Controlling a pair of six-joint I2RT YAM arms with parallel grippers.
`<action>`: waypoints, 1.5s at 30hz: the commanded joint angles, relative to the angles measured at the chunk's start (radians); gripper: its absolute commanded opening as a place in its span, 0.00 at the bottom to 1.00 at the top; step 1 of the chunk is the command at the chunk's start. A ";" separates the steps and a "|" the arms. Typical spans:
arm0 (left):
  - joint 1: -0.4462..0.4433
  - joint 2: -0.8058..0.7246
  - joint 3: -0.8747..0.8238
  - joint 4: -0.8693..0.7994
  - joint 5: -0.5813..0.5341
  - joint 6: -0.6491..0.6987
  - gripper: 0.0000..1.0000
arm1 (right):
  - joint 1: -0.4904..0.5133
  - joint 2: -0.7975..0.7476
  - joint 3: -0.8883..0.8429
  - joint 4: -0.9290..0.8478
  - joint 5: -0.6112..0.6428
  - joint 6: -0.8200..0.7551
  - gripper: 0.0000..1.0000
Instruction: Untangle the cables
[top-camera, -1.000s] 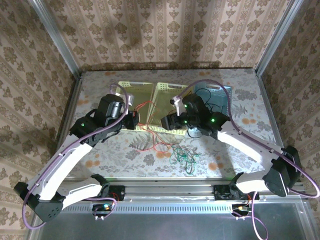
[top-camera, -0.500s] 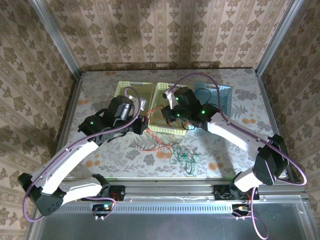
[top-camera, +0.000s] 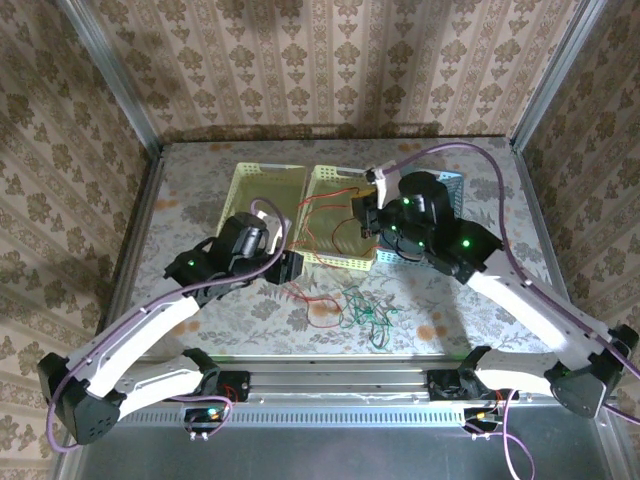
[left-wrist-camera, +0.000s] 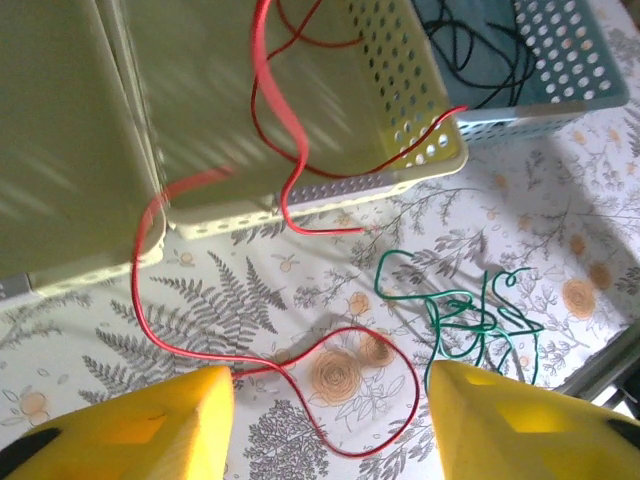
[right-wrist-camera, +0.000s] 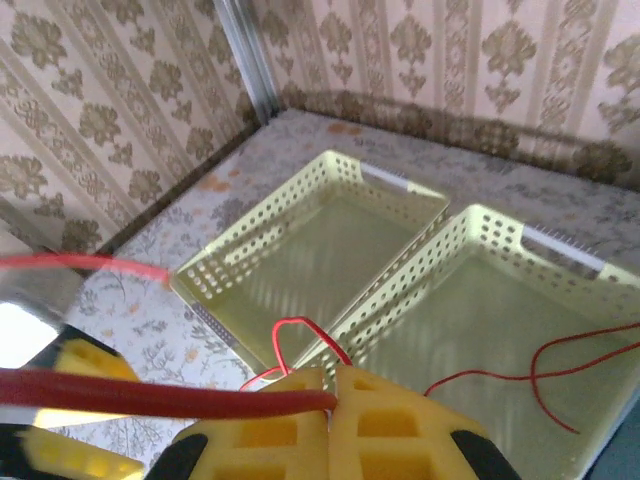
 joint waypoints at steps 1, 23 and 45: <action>0.011 -0.012 -0.055 0.089 -0.009 -0.019 0.62 | -0.004 -0.037 0.057 -0.047 0.066 -0.018 0.00; 0.026 0.080 -0.140 0.006 -0.405 -0.294 0.70 | -0.174 0.445 0.348 -0.132 0.281 0.152 0.00; 0.027 0.102 -0.144 -0.017 -0.377 -0.272 0.71 | -0.232 0.535 0.261 -0.416 0.008 0.273 0.47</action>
